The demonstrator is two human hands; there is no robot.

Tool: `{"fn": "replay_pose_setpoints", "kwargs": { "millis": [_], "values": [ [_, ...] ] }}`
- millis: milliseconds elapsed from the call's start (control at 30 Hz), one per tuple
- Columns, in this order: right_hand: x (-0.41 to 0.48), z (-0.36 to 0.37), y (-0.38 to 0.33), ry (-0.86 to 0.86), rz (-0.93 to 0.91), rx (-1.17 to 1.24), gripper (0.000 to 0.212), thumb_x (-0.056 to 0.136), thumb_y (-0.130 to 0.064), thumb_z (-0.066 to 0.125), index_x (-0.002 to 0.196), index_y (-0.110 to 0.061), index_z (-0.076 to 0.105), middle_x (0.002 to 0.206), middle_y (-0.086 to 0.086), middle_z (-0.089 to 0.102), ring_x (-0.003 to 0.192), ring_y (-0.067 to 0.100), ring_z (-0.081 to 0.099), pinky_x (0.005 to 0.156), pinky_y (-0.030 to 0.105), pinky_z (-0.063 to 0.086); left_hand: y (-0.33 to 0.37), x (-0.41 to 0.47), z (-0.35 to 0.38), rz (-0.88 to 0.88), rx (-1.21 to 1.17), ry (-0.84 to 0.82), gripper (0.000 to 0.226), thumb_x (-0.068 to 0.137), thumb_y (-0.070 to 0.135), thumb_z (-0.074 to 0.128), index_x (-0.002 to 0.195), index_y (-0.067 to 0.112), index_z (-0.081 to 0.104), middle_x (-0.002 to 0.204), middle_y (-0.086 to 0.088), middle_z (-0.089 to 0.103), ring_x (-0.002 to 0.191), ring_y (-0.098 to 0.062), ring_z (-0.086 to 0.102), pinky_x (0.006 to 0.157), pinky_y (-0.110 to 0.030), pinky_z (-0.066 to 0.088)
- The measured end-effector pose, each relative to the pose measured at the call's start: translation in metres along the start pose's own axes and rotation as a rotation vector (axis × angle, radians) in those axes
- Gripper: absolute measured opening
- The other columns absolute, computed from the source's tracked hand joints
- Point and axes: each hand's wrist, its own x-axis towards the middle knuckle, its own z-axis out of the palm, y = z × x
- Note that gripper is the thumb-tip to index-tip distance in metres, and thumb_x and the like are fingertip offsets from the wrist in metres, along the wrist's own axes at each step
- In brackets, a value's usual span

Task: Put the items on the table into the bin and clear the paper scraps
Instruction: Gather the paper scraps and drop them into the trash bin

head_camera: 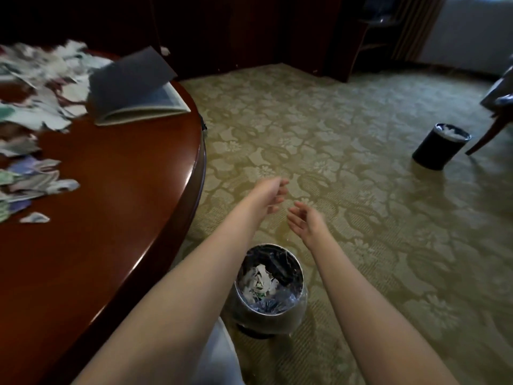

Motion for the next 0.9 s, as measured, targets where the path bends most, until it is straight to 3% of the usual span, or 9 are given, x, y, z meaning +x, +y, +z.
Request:
{"fn": "replay_pose_setpoints", "kwargs": {
  "millis": [67, 167, 467, 567, 633, 700, 767, 833, 900],
  "values": [
    [-0.013, 0.011, -0.017, -0.049, -0.042, 0.054, 0.021, 0.098, -0.012, 0.037, 0.088, -0.01, 0.055, 0.078, 0.004, 0.056, 0.067, 0.014, 0.054, 0.066, 0.024, 0.045, 0.022, -0.014, -0.002, 0.073, -0.002, 0.008, 0.022, 0.096, 0.021, 0.042, 0.076, 0.022, 0.052, 0.075, 0.006, 0.051, 0.062, -0.007, 0.043, 0.058, -0.022, 0.031],
    [-0.032, 0.026, -0.037, -0.11, -0.089, 0.129, 0.023, 0.096, -0.011, 0.038, 0.079, -0.013, 0.054, 0.078, 0.003, 0.057, 0.067, 0.014, 0.054, 0.062, 0.022, 0.045, 0.05, -0.036, -0.006, 0.179, 0.004, -0.002, 0.023, 0.096, 0.019, 0.043, 0.074, 0.022, 0.052, 0.074, 0.006, 0.052, 0.062, -0.008, 0.043, 0.06, -0.022, 0.033],
    [-0.102, 0.077, -0.076, -0.352, -0.206, 0.274, 0.025, 0.095, -0.002, 0.033, 0.08, -0.008, 0.052, 0.076, 0.007, 0.054, 0.066, 0.014, 0.052, 0.049, 0.016, 0.05, 0.117, -0.114, -0.056, 0.422, 0.087, 0.071, 0.017, 0.094, 0.019, 0.047, 0.08, 0.023, 0.056, 0.079, 0.007, 0.057, 0.071, -0.008, 0.05, 0.065, -0.023, 0.039],
    [-0.127, 0.1, -0.079, -0.481, -0.171, 0.279, 0.024, 0.094, 0.0, 0.032, 0.082, -0.006, 0.052, 0.077, 0.01, 0.053, 0.068, 0.016, 0.053, 0.049, 0.016, 0.052, 0.118, -0.133, -0.088, 0.442, 0.132, 0.166, 0.016, 0.094, 0.02, 0.047, 0.099, 0.02, 0.062, 0.085, 0.006, 0.058, 0.075, -0.008, 0.051, 0.073, -0.025, 0.041],
    [-0.142, 0.118, -0.077, -0.555, -0.179, 0.203, 0.023, 0.093, 0.0, 0.033, 0.082, -0.005, 0.053, 0.077, 0.01, 0.054, 0.067, 0.016, 0.053, 0.05, 0.016, 0.053, 0.114, -0.147, -0.112, 0.451, 0.174, 0.246, 0.023, 0.093, 0.018, 0.049, 0.113, 0.015, 0.061, 0.096, 0.0, 0.06, 0.084, -0.012, 0.054, 0.081, -0.027, 0.044],
    [-0.156, 0.135, -0.072, -0.625, -0.213, 0.092, 0.023, 0.093, 0.001, 0.034, 0.082, -0.006, 0.053, 0.076, 0.01, 0.055, 0.065, 0.016, 0.053, 0.051, 0.016, 0.052, 0.108, -0.162, -0.135, 0.47, 0.28, 0.33, 0.026, 0.093, 0.011, 0.048, 0.116, 0.012, 0.06, 0.104, -0.003, 0.058, 0.092, -0.015, 0.054, 0.072, -0.023, 0.044],
    [-0.171, 0.151, -0.064, -0.685, -0.261, -0.042, 0.023, 0.092, 0.0, 0.035, 0.082, -0.007, 0.055, 0.078, 0.009, 0.057, 0.066, 0.016, 0.055, 0.054, 0.018, 0.053, 0.1, -0.176, -0.159, 0.5, 0.413, 0.422, 0.027, 0.094, 0.008, 0.045, 0.115, 0.012, 0.061, 0.102, -0.002, 0.057, 0.084, -0.012, 0.053, 0.061, -0.02, 0.038],
    [-0.181, 0.166, -0.053, -0.74, -0.305, -0.211, 0.021, 0.092, -0.002, 0.04, 0.082, -0.011, 0.057, 0.08, 0.006, 0.058, 0.07, 0.015, 0.056, 0.063, 0.021, 0.05, 0.092, -0.187, -0.181, 0.504, 0.523, 0.491, 0.021, 0.093, 0.011, 0.046, 0.105, 0.017, 0.063, 0.092, 0.001, 0.057, 0.072, -0.008, 0.048, 0.058, -0.02, 0.037],
    [-0.189, 0.181, -0.036, -0.833, -0.382, -0.471, 0.011, 0.089, -0.01, 0.052, 0.089, -0.018, 0.059, 0.085, 0.001, 0.057, 0.076, 0.012, 0.055, 0.073, 0.024, 0.047, 0.085, -0.198, -0.201, 0.481, 0.6, 0.543, 0.017, 0.093, 0.013, 0.047, 0.1, 0.018, 0.061, 0.085, 0.004, 0.055, 0.071, -0.006, 0.047, 0.058, -0.019, 0.037]
  ]
}}
